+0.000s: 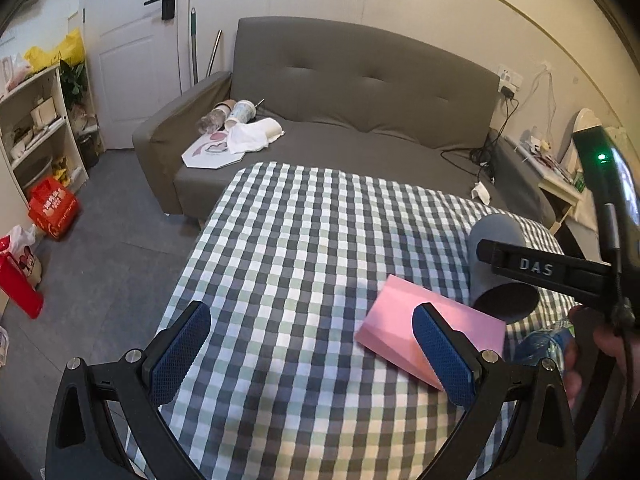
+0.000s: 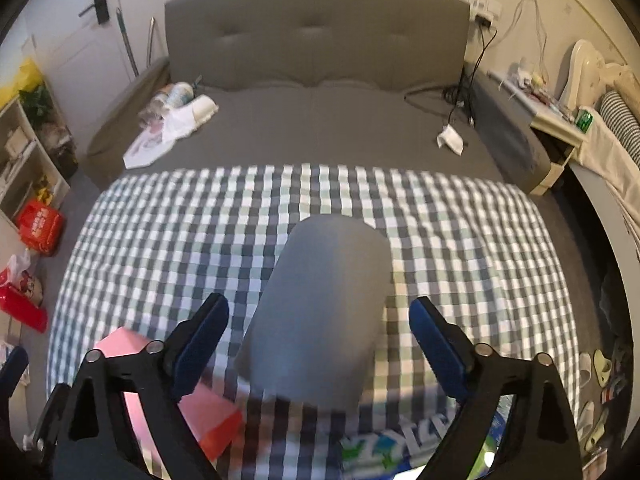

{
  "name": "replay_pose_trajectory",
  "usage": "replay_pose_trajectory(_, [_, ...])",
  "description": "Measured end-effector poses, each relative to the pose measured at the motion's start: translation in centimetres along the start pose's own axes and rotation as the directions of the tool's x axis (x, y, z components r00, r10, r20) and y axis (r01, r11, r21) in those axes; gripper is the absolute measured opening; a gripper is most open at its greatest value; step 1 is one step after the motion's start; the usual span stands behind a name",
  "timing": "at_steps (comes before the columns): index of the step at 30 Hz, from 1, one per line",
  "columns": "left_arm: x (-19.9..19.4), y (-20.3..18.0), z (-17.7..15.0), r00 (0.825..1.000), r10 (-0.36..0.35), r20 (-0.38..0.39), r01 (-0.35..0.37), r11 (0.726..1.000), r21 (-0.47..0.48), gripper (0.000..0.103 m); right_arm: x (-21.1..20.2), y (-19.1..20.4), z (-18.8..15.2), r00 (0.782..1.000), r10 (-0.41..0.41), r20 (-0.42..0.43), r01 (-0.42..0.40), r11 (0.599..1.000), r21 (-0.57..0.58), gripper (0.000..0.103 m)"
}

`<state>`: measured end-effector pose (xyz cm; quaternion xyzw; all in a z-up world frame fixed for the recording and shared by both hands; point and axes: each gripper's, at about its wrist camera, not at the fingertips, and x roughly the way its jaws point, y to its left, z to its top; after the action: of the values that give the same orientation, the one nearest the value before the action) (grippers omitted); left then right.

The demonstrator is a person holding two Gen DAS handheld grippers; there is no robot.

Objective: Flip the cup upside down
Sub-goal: 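Move the right gripper to the grey cup and close on its side, then lift the grey cup with the right gripper and rotate it rim-down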

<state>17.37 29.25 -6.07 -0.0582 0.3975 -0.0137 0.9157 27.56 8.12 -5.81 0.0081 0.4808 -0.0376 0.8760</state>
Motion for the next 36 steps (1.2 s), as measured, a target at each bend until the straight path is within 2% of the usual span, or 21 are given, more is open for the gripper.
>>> replay_pose_trajectory(6, [1.1, 0.2, 0.2, 1.0, -0.01, -0.024, 0.01, 1.0, -0.01, 0.103, 2.8, -0.1, 0.5, 0.997, -0.01, -0.081, 0.012, 1.0, 0.024, 0.085])
replay_pose_trajectory(8, [1.2, 0.2, 0.1, 1.0, -0.012, -0.025, 0.012, 1.0, -0.007, 0.103, 3.4, -0.2, 0.4, 0.994, 0.016, -0.109, -0.011, 0.999, 0.04, 0.082])
replay_pose_trajectory(15, [0.9, 0.0, -0.1, 1.0, -0.004, -0.017, 0.004, 1.0, 0.0, 0.103, 2.8, -0.4, -0.4, 0.993, 0.045, -0.111, -0.041, 0.998, 0.041, 0.078])
replay_pose_trajectory(24, [-0.8, 0.0, -0.5, 1.0, 0.005, 0.008, -0.005, 1.0, -0.018, 0.103, -2.9, -0.2, -1.7, 0.998, 0.058, -0.018, -0.058, 0.998, -0.019, 0.071])
replay_pose_trajectory(36, [-5.3, -0.5, -2.0, 0.997, 0.008, 0.079, -0.009, 1.0, 0.01, 0.103, -10.5, -0.1, -5.2, 0.992, 0.11, 0.059, -0.108, 0.994, -0.035, 0.071])
